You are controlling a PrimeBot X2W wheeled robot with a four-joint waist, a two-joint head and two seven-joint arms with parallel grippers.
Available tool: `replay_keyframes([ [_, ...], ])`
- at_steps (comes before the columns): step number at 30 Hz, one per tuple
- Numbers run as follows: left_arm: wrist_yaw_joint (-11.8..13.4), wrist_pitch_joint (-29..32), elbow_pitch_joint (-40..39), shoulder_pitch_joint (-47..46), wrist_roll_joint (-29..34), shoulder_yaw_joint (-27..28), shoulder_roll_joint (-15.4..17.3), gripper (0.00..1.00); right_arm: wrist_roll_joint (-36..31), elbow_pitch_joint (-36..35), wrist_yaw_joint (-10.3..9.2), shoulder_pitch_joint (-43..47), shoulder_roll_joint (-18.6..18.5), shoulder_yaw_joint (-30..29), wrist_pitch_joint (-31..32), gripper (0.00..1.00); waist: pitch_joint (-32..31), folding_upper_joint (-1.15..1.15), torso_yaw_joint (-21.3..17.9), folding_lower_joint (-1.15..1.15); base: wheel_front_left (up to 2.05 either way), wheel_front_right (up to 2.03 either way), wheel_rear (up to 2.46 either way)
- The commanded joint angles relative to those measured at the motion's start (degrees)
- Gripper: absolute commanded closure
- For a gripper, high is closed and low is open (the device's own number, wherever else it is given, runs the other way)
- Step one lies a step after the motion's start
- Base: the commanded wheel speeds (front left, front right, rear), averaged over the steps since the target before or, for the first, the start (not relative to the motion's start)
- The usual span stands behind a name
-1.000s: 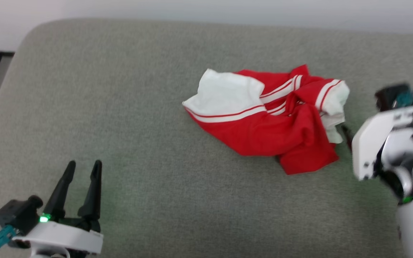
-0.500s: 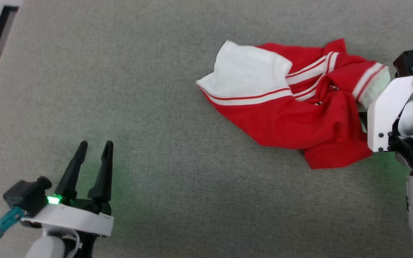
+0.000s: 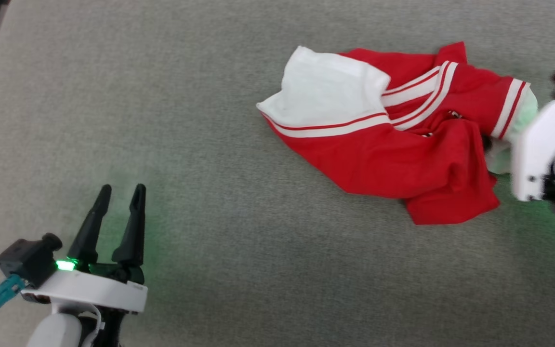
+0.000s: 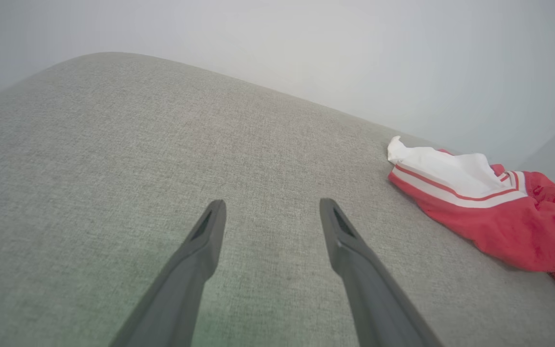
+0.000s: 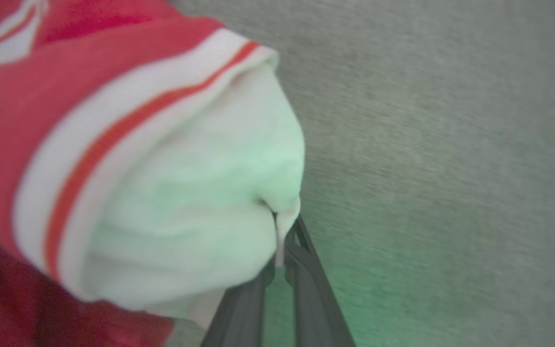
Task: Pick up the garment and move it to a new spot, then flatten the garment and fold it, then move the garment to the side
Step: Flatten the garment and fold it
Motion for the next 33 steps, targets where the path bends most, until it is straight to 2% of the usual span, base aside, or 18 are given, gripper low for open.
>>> replay_keyframes([
  [1, 0.1, 0.0, -0.34, 0.37, 0.1, 0.26, 0.41, 0.0, 0.01, -0.77, -0.11, 2.21, -1.44, -1.8, -0.04, 1.0, -0.46, 0.0, -1.03, 0.0, 0.0, 0.0, 0.0],
  [10, 0.1, 0.0, -1.85, 0.43, 0.0, 0.36, 1.59, 0.0, -0.53, -9.38, -0.1, 5.88, -3.45, -11.86, -1.48, 1.0, 0.56, 0.0, -3.87, 0.0, 0.0, 0.0, 0.0],
  [19, 0.1, 0.0, -2.29, -0.71, -0.49, -0.56, 2.94, 0.0, -3.55, -5.98, -0.1, 4.91, -4.32, -19.81, -7.17, 1.0, 1.8, 0.0, -4.31, 0.0, 0.0, 0.0, 0.0],
  [23, 0.1, 0.0, -1.91, -0.86, -0.39, -0.56, 3.64, 0.0, -4.86, -4.1, -0.1, 4.46, -2.8, -20.18, -9.94, 1.0, 1.94, 0.0, -4.62, 0.0, 0.0, 0.0, 0.0],
  [24, 0.1, 0.0, -1.91, -0.81, -0.27, -0.56, 3.83, 0.0, -4.94, -3.88, -0.1, 4.16, -2.65, -20.2, -10.99, 0.94, 1.89, 0.0, -4.88, 0.0, 0.0, 0.0, 0.0],
  [25, 0.1, 0.0, -1.96, -0.76, -0.12, -0.49, 4.08, 0.0, -5.35, -3.61, -0.1, 4.06, -2.45, -20.13, -12.02, 0.25, 1.78, 0.0, -5.24, 0.0, 0.0, 0.0, 0.0],
  [26, 0.1, 0.0, -2.03, -0.68, -0.06, -0.4, 4.5, 0.0, -5.39, -3.04, -0.1, 4.14, -2.22, -19.83, -12.85, 0.0, 1.62, 0.0, -5.7, 0.0, 0.0, 0.0, 0.0],
  [29, 0.1, 0.0, -2.5, -0.64, -0.45, -0.02, 5.61, 0.0, -5.36, -2.33, -0.1, 4.13, -1.6, -19.73, -14.94, 0.0, 1.16, 0.0, -6.81, 0.0, 0.0, 0.0, 0.0],
  [33, 0.1, 0.0, -3.99, -1.11, -0.07, 0.37, 9.22, 0.0, -4.27, -1.63, -0.1, 5.79, -1.1, -19.36, -18.81, 0.0, 0.05, 0.0, -9.54, 0.0, 0.0, 0.0, 0.0],
])
